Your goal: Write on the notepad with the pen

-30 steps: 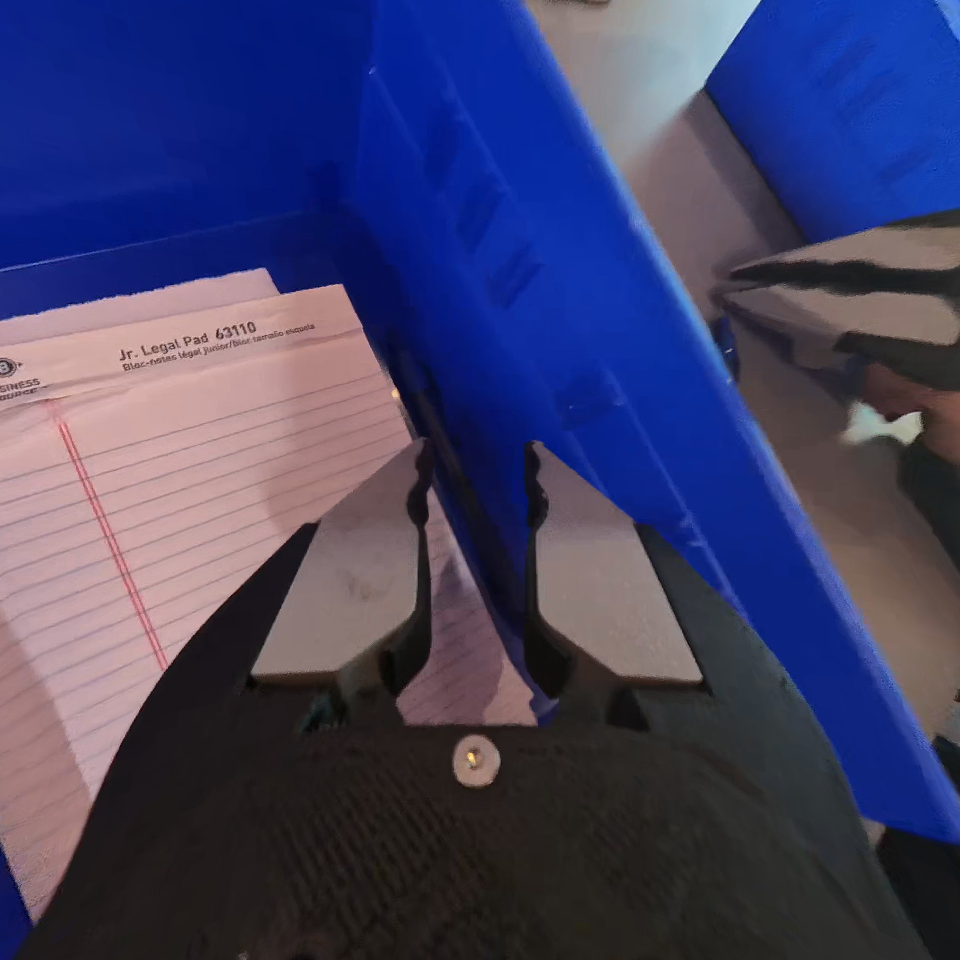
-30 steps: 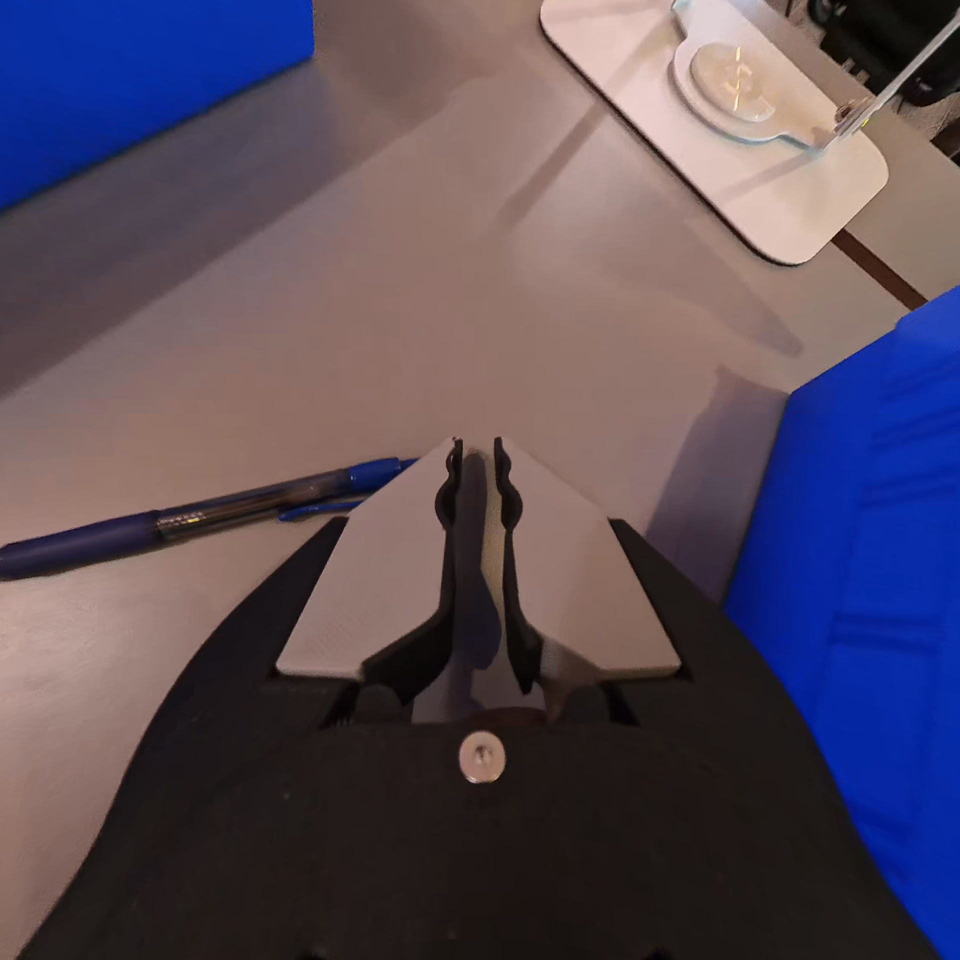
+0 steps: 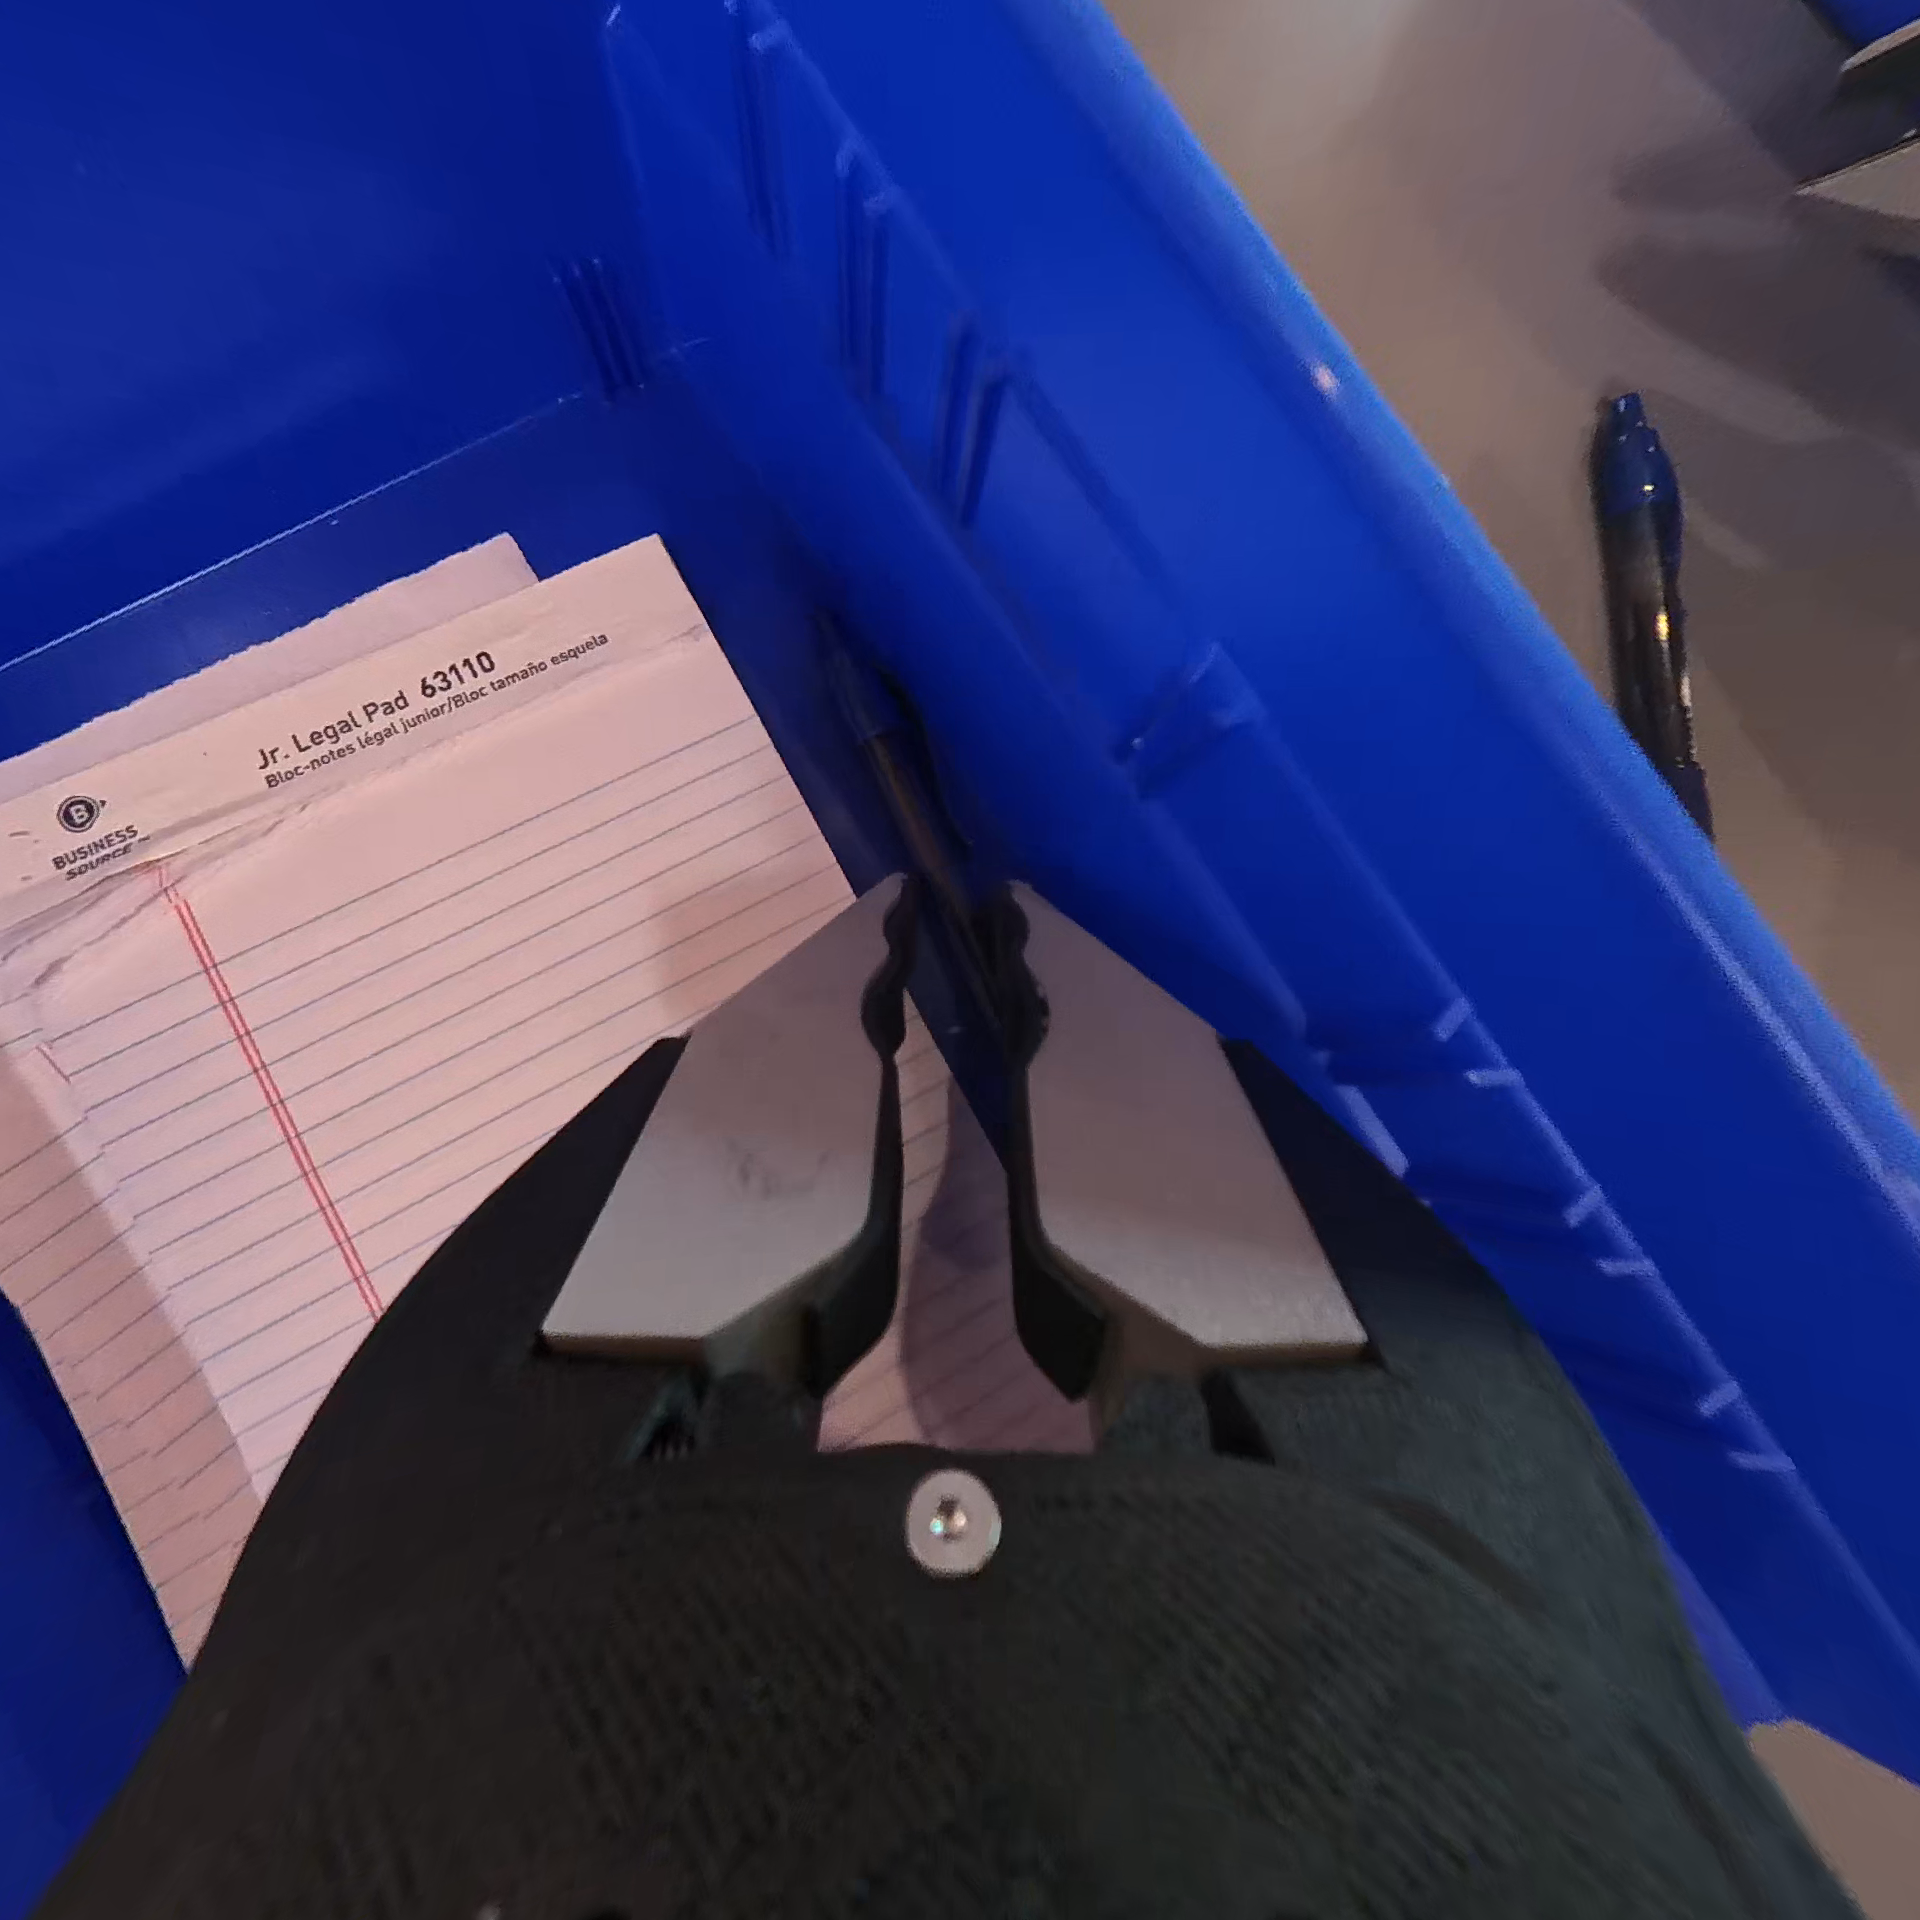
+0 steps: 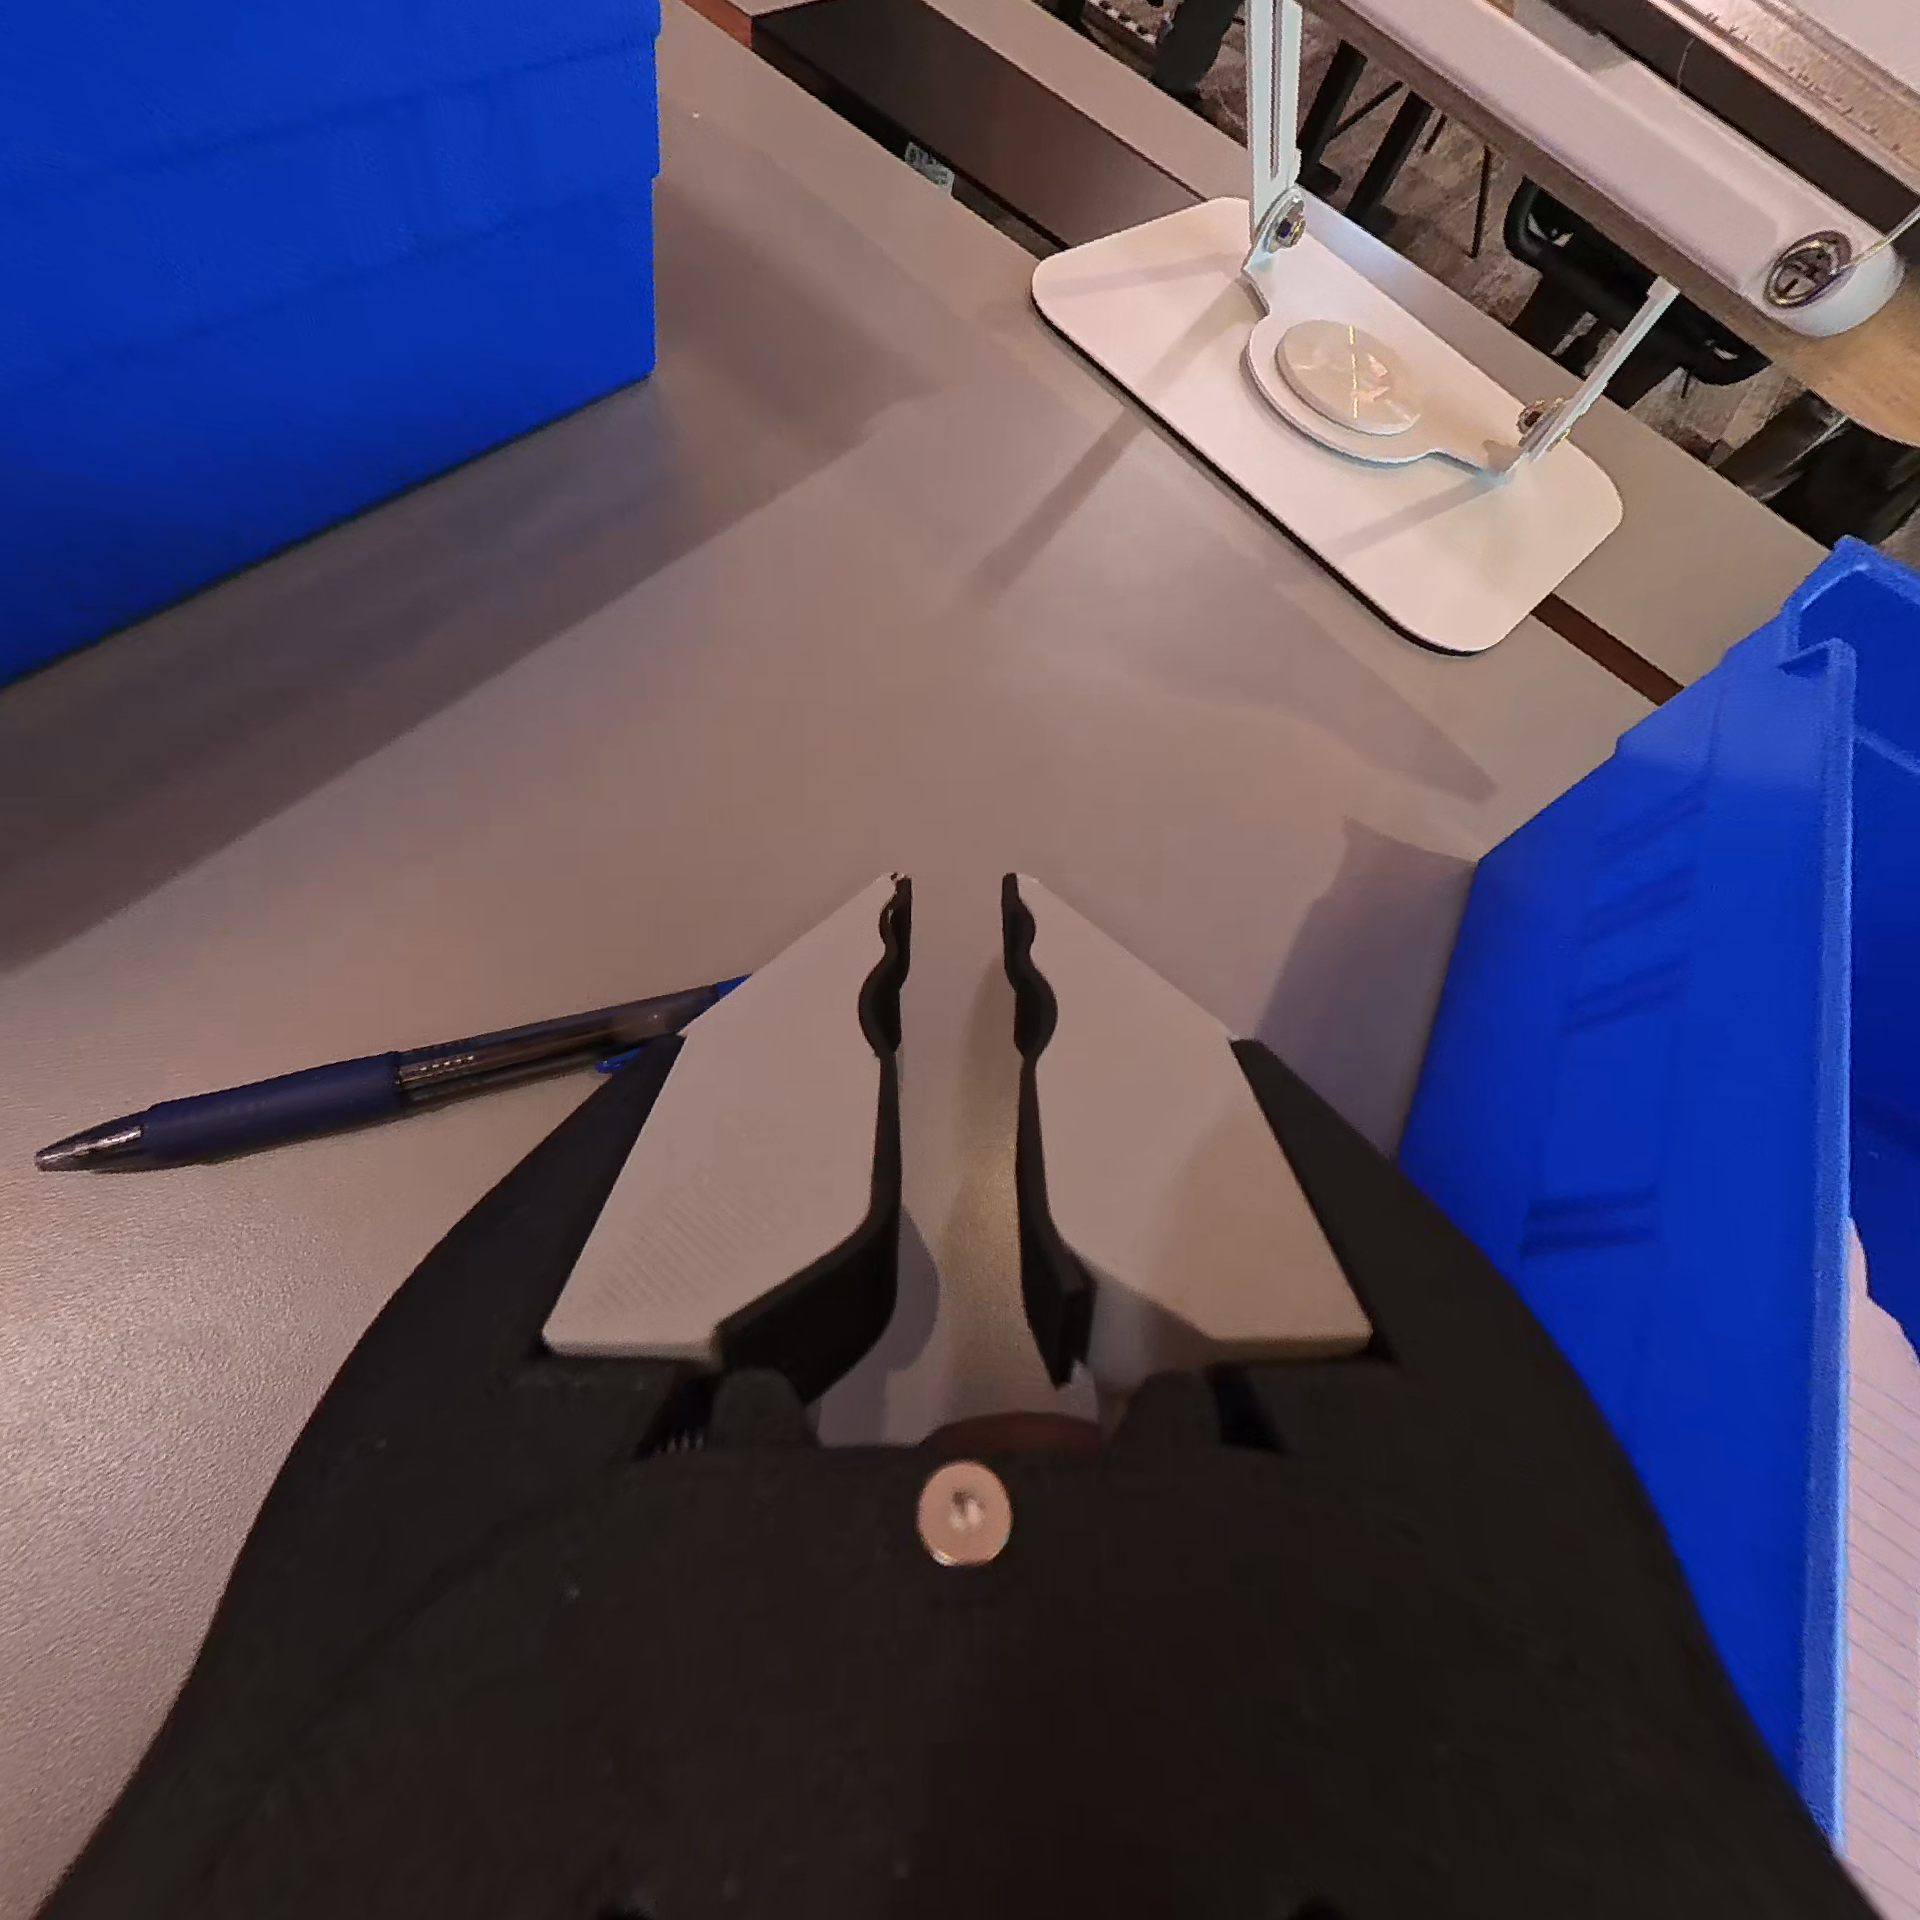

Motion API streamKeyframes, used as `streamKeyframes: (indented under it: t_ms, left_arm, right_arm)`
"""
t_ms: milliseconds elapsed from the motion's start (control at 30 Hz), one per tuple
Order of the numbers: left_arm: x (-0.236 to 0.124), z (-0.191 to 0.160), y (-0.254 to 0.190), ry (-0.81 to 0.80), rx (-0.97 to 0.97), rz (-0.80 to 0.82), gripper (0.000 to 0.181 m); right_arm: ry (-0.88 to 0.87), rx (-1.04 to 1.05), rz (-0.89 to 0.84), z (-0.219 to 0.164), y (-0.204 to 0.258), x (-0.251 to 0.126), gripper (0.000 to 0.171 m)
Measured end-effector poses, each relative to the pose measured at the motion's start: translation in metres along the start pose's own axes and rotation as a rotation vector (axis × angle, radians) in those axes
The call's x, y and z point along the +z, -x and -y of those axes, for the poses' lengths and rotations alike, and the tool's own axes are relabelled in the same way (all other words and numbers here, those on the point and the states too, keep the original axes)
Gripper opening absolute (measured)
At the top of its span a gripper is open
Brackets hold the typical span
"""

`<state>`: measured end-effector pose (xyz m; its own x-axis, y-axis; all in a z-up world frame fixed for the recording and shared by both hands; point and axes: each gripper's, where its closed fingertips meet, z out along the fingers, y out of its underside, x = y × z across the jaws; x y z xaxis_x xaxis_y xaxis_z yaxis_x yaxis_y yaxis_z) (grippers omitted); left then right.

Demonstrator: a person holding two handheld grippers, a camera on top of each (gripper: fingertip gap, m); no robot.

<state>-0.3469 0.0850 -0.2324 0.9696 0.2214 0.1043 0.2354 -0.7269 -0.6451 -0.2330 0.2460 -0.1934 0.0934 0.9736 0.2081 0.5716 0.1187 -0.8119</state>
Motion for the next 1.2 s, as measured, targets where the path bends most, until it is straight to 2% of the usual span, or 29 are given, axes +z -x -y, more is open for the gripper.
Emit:
streamKeyframes:
  t_ms: [167,300,433,533,633,800,900,1100,1167,1200]
  left_arm:
    - [-0.004,0.003,0.003,0.005,0.032,0.044,0.011]
    - [-0.036,0.042,0.011,-0.268,-0.080,-0.005,0.008]
    - [-0.078,0.073,0.005,-0.539,-0.131,-0.157,0.008]
    - [-0.115,0.094,-0.026,-0.734,-0.067,-0.352,0.008]
    - [-0.144,0.101,-0.064,-0.846,0.052,-0.498,0.008]
    - [-0.145,0.102,-0.094,-0.833,0.115,-0.547,0.007]
    - [-0.139,0.097,-0.113,-0.786,0.155,-0.617,0.007]
    - [-0.128,0.092,-0.140,-0.734,0.214,-0.657,0.007]
    - [-0.122,0.091,-0.146,-0.720,0.229,-0.644,0.007]
    - [-0.119,0.091,-0.148,-0.713,0.233,-0.628,0.008]
  right_arm:
    - [-0.008,-0.009,0.002,0.002,0.003,-0.001,0.014]
    - [-0.061,0.021,0.068,0.012,0.013,-0.006,0.014]
    - [-0.177,0.128,0.299,0.033,0.045,-0.020,0.021]
    - [-0.285,0.196,0.486,0.054,0.070,-0.038,0.026]
    - [-0.390,0.206,0.588,0.073,0.087,-0.059,0.030]
    - [-0.483,0.149,0.611,0.089,0.108,-0.075,0.032]
    - [-0.493,0.105,0.621,0.092,0.123,-0.076,0.036]
    - [-0.498,0.057,0.607,0.095,0.139,-0.076,0.037]
    - [-0.489,0.067,0.619,0.094,0.140,-0.074,0.028]
    - [-0.477,0.064,0.637,0.093,0.142,-0.075,0.012]
